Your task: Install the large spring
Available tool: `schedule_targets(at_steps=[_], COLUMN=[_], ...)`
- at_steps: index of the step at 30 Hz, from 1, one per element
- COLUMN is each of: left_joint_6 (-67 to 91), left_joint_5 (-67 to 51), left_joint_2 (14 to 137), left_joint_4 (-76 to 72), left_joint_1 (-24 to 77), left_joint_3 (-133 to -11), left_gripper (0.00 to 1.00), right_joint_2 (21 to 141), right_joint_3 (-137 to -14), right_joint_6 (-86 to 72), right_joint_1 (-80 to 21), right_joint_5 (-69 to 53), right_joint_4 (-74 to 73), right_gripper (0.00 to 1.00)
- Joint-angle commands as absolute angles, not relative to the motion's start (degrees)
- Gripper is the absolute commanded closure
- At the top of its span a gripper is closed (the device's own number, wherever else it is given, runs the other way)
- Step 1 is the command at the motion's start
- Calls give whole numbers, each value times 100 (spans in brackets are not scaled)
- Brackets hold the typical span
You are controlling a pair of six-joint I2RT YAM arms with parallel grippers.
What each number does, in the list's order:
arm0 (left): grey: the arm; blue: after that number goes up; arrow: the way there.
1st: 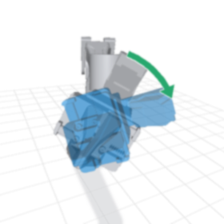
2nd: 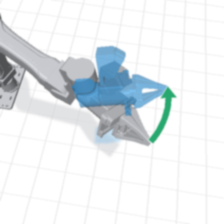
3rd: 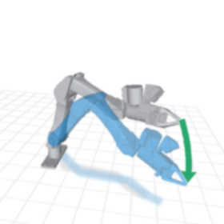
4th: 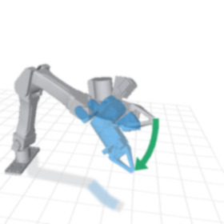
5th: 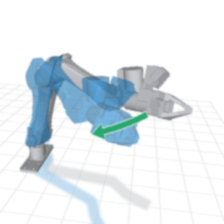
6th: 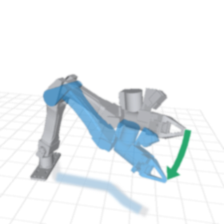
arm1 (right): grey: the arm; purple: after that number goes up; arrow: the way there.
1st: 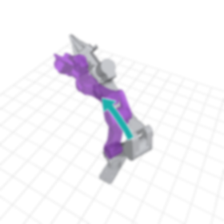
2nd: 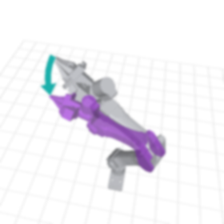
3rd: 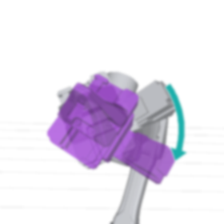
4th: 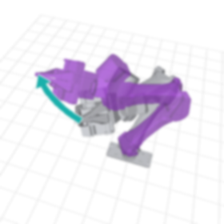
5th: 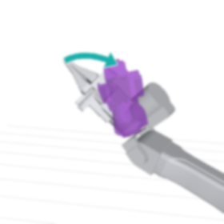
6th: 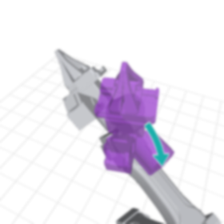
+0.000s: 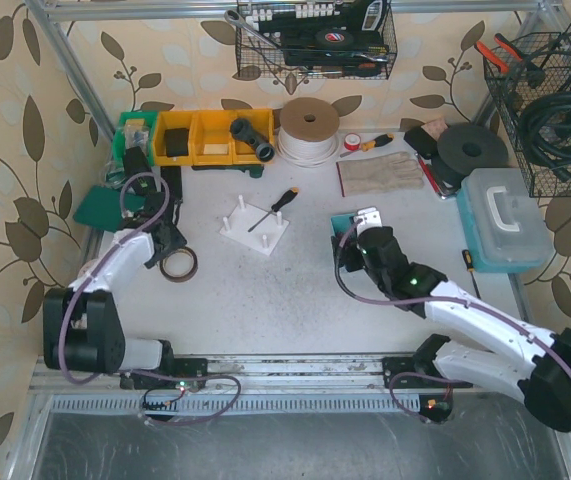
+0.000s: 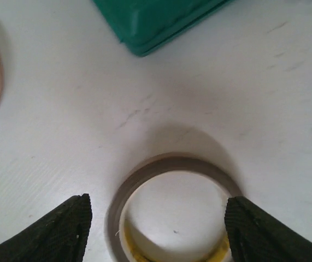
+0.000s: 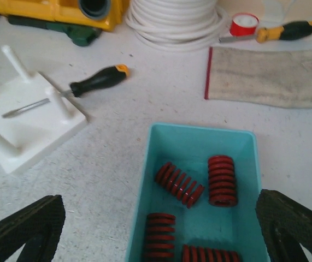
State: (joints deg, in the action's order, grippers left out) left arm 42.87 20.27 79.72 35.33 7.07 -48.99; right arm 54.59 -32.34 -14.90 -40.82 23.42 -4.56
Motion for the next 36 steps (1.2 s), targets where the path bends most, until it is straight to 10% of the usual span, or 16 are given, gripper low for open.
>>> schedule_targets(at_steps=[1, 8, 26, 36], left_joint_6=[3378, 1780, -824, -1232], left_joint_5=[1205, 515, -458, -747], left_joint_2=[7097, 7043, 10571, 11713], left_joint_4=[2911, 2183, 3110, 3364], left_joint_1=[719, 1756, 2731, 2812], left_joint_3=[-4918, -5501, -8603, -9697], left_gripper=[26, 22, 55, 49], right_joint_2=[6046, 6548, 5668, 5454], right_joint_3=[-4262, -5170, -3635, -3379], right_joint_6=[-2193, -2396, -2383, -2391], right_joint_1=[-4109, -4084, -4020, -4023], right_joint_5=[2900, 2744, 3509, 3713], right_joint_4=[-1573, -2160, -1140, -932], right_gripper=[6, 4, 6, 5])
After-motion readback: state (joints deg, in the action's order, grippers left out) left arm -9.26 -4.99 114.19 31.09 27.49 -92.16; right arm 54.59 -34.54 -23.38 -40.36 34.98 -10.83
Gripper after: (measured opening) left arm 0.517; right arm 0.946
